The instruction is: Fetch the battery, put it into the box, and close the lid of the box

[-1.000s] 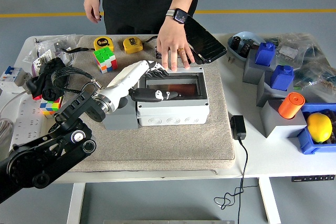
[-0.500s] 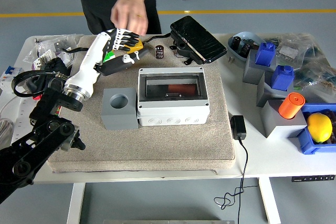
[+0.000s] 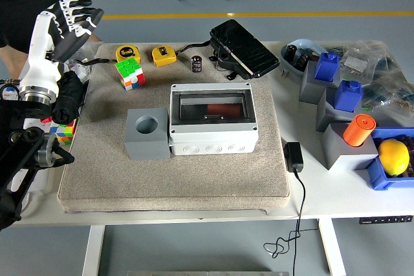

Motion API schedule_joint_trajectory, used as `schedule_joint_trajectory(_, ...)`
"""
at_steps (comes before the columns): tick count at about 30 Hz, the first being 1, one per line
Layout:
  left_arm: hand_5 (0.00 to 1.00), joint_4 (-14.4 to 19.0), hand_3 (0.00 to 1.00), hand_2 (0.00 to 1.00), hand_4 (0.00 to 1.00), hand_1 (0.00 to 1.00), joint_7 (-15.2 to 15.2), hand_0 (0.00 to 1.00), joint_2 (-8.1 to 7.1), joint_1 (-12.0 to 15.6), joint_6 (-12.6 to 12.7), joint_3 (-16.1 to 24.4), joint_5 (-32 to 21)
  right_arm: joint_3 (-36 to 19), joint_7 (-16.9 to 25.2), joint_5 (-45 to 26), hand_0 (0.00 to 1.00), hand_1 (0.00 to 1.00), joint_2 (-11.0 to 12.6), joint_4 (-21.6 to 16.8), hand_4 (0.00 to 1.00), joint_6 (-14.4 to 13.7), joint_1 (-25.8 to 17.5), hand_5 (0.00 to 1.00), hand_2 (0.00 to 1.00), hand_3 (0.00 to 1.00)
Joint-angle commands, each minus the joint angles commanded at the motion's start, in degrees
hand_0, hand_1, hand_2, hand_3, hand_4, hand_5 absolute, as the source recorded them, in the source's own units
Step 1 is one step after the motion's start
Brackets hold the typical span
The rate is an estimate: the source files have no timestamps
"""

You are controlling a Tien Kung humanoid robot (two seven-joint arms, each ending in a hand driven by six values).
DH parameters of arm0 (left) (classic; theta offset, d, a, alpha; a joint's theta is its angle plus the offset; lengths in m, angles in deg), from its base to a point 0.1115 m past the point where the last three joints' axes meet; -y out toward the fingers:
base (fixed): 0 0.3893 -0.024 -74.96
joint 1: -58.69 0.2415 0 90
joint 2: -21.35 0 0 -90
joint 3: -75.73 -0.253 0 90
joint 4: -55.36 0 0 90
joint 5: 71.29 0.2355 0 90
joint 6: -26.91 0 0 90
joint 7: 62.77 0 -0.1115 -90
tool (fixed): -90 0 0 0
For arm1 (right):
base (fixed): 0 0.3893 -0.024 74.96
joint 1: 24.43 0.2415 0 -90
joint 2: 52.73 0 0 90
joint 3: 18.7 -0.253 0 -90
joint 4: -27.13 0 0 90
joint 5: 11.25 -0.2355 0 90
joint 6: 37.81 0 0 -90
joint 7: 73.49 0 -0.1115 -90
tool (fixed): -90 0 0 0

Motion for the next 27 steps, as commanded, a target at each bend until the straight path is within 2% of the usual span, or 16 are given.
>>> schedule_joint_trajectory(6, 0.481, -0.5, 0.578, 0.579, 0.965, 0.610, 1.2, 0.502, -1.20, 0.1, -0.5, 2.7, 1.1, 2.8, -0.4, -1.5, 0.588, 0.579, -0.2, 0.6, 0.896, 0.3, 1.4, 0.448, 0.548, 0.536)
schedule_joint_trajectory(10, 0.465, -0.6, 0.578, 0.578, 0.950, 0.610, 1.4, 0.499, -2.01, -0.1, -0.7, 2.3, 1.1, 3.6, -0.6, -1.2, 0.588, 0.579, 0.3, 0.4, 0.899, 0.5, 1.9, 0.448, 0.549, 0.537)
schedule_joint_trajectory(16, 0.461, -0.3, 0.580, 0.576, 0.949, 0.610, 1.9, 0.499, -1.16, 2.6, -1.2, 3.0, 1.7, 2.8, -0.4, -1.1, 0.589, 0.582, 0.3, 0.5, 0.901, 0.3, 0.6, 0.446, 0.552, 0.538)
schedule_joint_trajectory(20, 0.461, -0.1, 0.580, 0.576, 0.949, 0.610, 1.9, 0.499, -1.27, 3.0, -1.3, 3.1, 1.6, 3.3, -0.4, -1.5, 0.589, 0.582, -0.3, 0.5, 0.901, 0.6, 0.3, 0.446, 0.552, 0.538)
schedule_joint_trajectory(21, 0.459, 0.0, 0.577, 0.571, 0.946, 0.607, 2.0, 0.494, -1.39, 3.0, -1.4, 3.1, 1.6, 3.5, -0.5, -1.6, 0.613, 0.648, -0.4, 0.5, 0.913, 0.7, 0.3, 0.449, 0.598, 0.540)
schedule_joint_trajectory(26, 0.459, 0.2, 0.577, 0.571, 0.946, 0.607, 2.0, 0.494, -1.71, 3.4, -1.5, 3.7, 1.7, 3.1, -0.5, -1.7, 0.613, 0.648, -0.2, 0.5, 0.913, 1.1, 0.3, 0.449, 0.598, 0.540)
schedule_joint_trajectory(27, 0.459, 0.2, 0.577, 0.572, 0.946, 0.608, 2.1, 0.491, -1.72, 3.4, -1.6, 3.8, 1.7, 3.0, -0.6, -1.7, 0.632, 0.678, -0.1, 0.5, 0.918, 1.1, 0.3, 0.454, 0.666, 0.540)
